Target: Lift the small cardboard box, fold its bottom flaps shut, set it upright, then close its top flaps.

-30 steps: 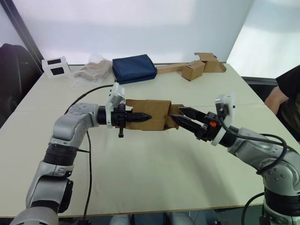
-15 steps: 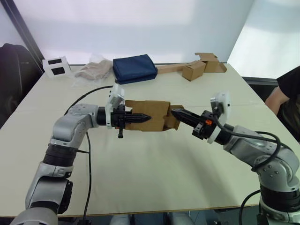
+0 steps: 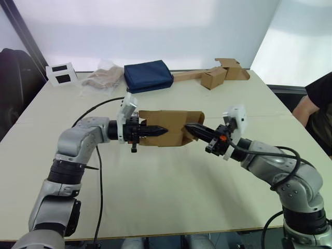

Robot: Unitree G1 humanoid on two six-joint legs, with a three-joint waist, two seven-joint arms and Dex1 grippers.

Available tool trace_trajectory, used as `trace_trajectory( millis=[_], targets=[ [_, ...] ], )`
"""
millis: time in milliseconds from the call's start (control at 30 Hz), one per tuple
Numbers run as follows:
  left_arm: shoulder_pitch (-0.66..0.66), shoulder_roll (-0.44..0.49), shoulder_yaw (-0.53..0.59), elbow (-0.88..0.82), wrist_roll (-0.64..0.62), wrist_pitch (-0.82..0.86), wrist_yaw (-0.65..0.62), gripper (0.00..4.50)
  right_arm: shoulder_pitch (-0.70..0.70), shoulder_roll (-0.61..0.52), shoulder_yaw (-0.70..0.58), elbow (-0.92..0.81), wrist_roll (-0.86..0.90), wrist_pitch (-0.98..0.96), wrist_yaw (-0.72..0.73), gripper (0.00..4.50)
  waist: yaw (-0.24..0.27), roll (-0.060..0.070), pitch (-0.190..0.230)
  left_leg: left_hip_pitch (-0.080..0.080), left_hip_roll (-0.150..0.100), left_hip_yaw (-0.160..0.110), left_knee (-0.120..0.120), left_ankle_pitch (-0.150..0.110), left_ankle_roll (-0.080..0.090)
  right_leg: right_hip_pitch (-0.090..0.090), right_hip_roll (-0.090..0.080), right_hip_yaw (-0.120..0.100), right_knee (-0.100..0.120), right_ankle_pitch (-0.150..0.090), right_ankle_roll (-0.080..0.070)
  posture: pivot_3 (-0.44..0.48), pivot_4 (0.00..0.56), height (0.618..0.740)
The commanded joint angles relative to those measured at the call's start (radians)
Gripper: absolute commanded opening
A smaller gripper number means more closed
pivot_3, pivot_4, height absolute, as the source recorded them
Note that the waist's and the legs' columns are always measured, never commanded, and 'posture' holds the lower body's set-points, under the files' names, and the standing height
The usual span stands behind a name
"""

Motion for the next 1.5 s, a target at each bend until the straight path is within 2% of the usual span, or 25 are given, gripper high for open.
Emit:
trace_trajectory(
  millis=[33, 233, 500, 767, 967, 1200, 1500],
  targets=[
    [-0.028, 0.007, 0.036, -0.055, -0.064, 0.05, -0.004, 0.0, -0.014, 0.012, 0.012, -0.032, -0.02, -0.03, 0.014, 0.1, 0.0, 0.0, 0.0, 0.0, 0.0, 0.0, 0.0, 0.0, 0.0, 0.0, 0.0, 0.0, 0.0, 0.0, 0.0, 0.0, 0.15, 0.74],
    [-0.021, 0.025, 0.048, -0.068, -0.107, 0.108, -0.015, 0.0, -0.018, 0.014, 0.007, -0.027, -0.034, -0.043, 0.034, 0.1, 0.0, 0.0, 0.0, 0.0, 0.0, 0.0, 0.0, 0.0, 0.0, 0.0, 0.0, 0.0, 0.0, 0.0, 0.0, 0.0, 0.15, 0.74],
    [-0.014, 0.045, 0.047, -0.06, -0.115, 0.11, -0.021, 0.0, 0.001, -0.038, -0.046, -0.057, 0.018, -0.024, 0.099, 0.1, 0.001, 0.0, 0.0, 0.0, 0.0, 0.0, 0.0, 0.0, 0.0, 0.0, 0.0, 0.0, 0.0, 0.0, 0.0, 0.0, 0.15, 0.74],
    [-0.018, 0.048, 0.06, -0.034, -0.114, 0.094, -0.011, 0.0, 0.084, -0.154, -0.158, -0.09, 0.083, -0.003, 0.154, 0.1, 0.001, 0.0, 0.0, 0.0, 0.0, 0.0, 0.0, 0.0, 0.0, 0.0, 0.0, 0.0, 0.0, 0.0, 0.0, 0.0, 0.15, 0.74],
    [-0.037, 0.039, 0.074, -0.022, -0.125, 0.093, -0.001, 0.0, 0.178, -0.188, -0.211, -0.083, 0.075, -0.011, 0.155, 0.1, 0.002, 0.0, 0.0, 0.0, 0.0, 0.0, 0.0, 0.0, 0.0, 0.0, 0.0, 0.0, 0.0, 0.0, 0.0, 0.0, 0.15, 0.74],
    [-0.052, 0.03, 0.083, -0.02, -0.14, 0.107, 0.011, 0.0, 0.238, -0.123, -0.127, -0.091, 0.012, -0.046, 0.115, 0.1, 0.0, 0.0, 0.0, 0.0, 0.0, 0.0, 0.0, 0.0, 0.0, 0.0, 0.0, 0.0, 0.0, 0.0, 0.0, 0.0, 0.15, 0.74],
    [-0.045, 0.02, 0.083, -0.049, -0.167, 0.132, 0.033, 0.0, 0.177, -0.058, -0.039, -0.021, -0.115, -0.107, 0.095, 0.1, 0.001, 0.0, 0.0, 0.0, 0.0, 0.0, 0.0, 0.0, 0.0, 0.0, 0.0, 0.0, 0.0, 0.0, 0.0, 0.0, 0.15, 0.74]
  ],
)
